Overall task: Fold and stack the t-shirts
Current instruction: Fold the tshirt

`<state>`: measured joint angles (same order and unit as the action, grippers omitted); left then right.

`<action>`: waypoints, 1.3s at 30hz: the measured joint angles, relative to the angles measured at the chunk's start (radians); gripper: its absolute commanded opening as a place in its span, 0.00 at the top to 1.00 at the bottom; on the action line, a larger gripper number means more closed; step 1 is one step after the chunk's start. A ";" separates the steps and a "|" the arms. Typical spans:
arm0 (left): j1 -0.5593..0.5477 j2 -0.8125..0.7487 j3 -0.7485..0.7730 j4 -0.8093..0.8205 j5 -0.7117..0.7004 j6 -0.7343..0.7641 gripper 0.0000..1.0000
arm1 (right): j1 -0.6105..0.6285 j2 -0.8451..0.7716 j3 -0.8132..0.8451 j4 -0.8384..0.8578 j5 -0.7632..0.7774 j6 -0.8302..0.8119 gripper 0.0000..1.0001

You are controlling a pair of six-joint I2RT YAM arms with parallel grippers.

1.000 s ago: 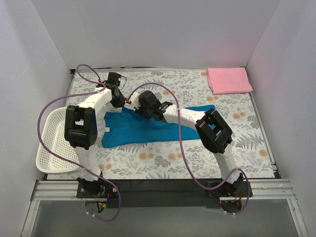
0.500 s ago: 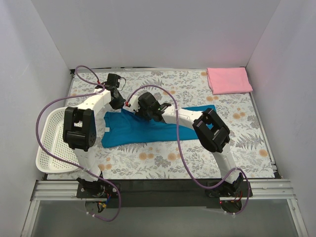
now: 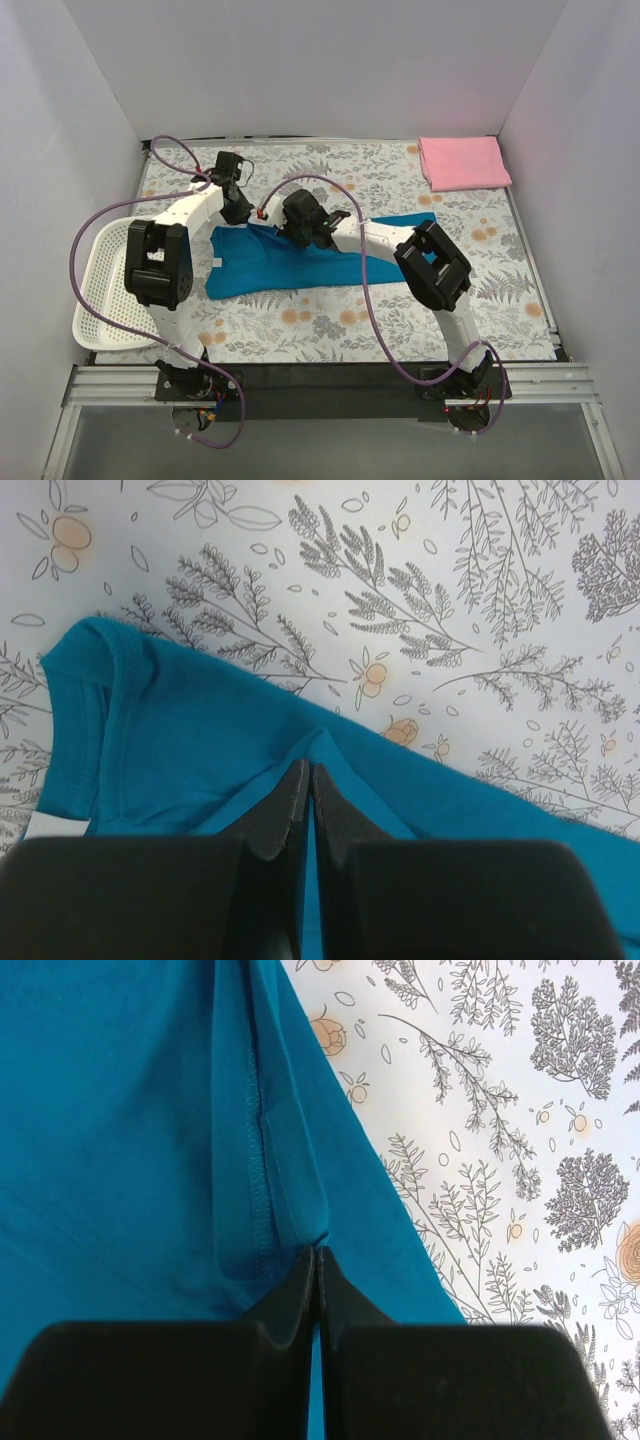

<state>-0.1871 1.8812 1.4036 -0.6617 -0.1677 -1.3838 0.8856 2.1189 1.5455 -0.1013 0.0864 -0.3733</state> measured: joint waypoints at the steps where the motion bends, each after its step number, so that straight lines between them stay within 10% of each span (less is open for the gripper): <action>1: 0.000 -0.007 -0.006 -0.002 0.002 0.000 1.00 | 0.000 -0.006 -0.006 -0.002 -0.005 0.000 0.99; 23: 0.000 -0.162 -0.169 -0.042 0.050 0.016 1.00 | 0.031 -0.073 -0.071 -0.083 -0.141 0.050 0.96; 39: 0.000 -0.222 -0.306 -0.018 0.071 0.018 0.98 | 0.039 -0.124 -0.140 -0.137 -0.234 0.114 0.75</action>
<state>-0.1871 1.6592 1.0977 -0.6800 -0.0971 -1.3659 0.9241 1.9949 1.4055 -0.2386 -0.1474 -0.2592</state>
